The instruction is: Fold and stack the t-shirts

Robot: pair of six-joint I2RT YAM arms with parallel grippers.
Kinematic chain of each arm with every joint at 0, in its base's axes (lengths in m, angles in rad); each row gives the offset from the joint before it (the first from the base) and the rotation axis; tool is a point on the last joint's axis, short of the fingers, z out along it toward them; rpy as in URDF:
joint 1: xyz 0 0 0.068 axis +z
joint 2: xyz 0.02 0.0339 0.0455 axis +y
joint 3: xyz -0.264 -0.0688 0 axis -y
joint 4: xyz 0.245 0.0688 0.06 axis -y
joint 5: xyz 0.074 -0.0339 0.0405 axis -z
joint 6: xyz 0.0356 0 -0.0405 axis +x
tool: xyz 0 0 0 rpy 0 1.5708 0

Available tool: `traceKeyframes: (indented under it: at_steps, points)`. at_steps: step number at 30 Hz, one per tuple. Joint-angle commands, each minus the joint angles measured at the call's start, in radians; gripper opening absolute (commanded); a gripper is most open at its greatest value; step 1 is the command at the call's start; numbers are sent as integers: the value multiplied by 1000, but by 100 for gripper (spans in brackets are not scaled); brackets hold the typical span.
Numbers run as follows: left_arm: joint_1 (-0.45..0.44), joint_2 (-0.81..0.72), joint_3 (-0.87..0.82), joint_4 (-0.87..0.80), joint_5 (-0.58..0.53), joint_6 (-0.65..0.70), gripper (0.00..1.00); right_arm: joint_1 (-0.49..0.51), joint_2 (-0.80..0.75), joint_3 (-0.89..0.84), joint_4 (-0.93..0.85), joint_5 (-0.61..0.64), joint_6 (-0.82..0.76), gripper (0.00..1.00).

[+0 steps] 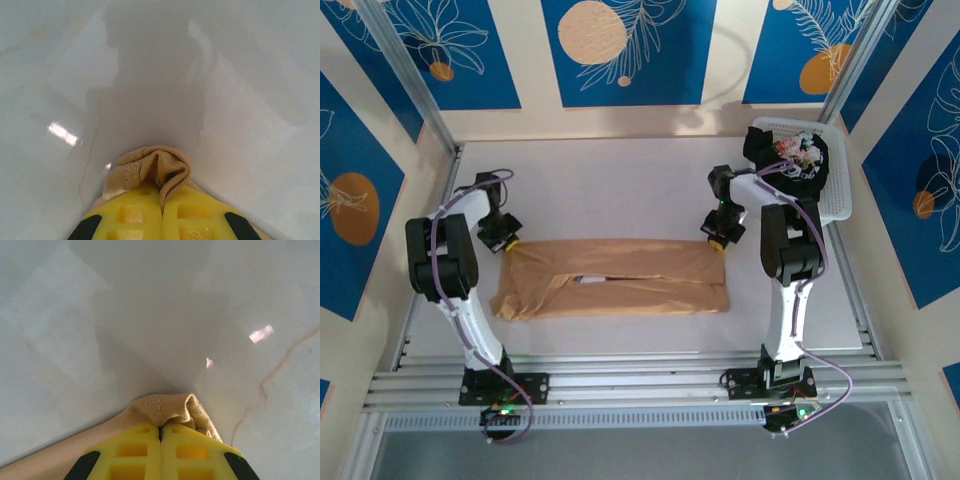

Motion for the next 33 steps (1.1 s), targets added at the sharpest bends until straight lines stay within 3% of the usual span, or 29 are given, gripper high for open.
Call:
traceKeyframes:
  at_steps: [1, 2, 5, 8, 11, 18, 25, 29, 33]
  points:
    - [14, 18, 54, -43, -8, 43, 9, -20, 51, 76, -18, -18, -54, 0]
    - [13, 4, 59, -54, -17, 49, 13, -17, 49, 94, -20, -13, -66, 0]
    - [8, -72, 41, -83, -62, 64, 39, 0, 5, 120, -6, -13, -106, 23]
    - [-10, -181, -23, -99, -79, 84, 47, 25, -56, 125, -3, -11, -132, 37]
    - [-36, -296, -114, -97, -55, 97, 48, 53, -117, 105, 5, -24, -150, 40]
    - [-42, -405, -306, -114, 155, 49, 38, 136, -236, -11, 64, -119, -172, 41]
    - [-49, -504, -437, -159, 180, -33, 32, 182, -289, -136, 106, -183, -158, 41]
    - [-75, -536, -465, -199, 176, -75, 30, 183, -299, -172, 105, -163, -163, 41]
    - [-121, -629, -516, -200, 225, -202, 25, 141, -282, -166, 92, -130, -189, 39]
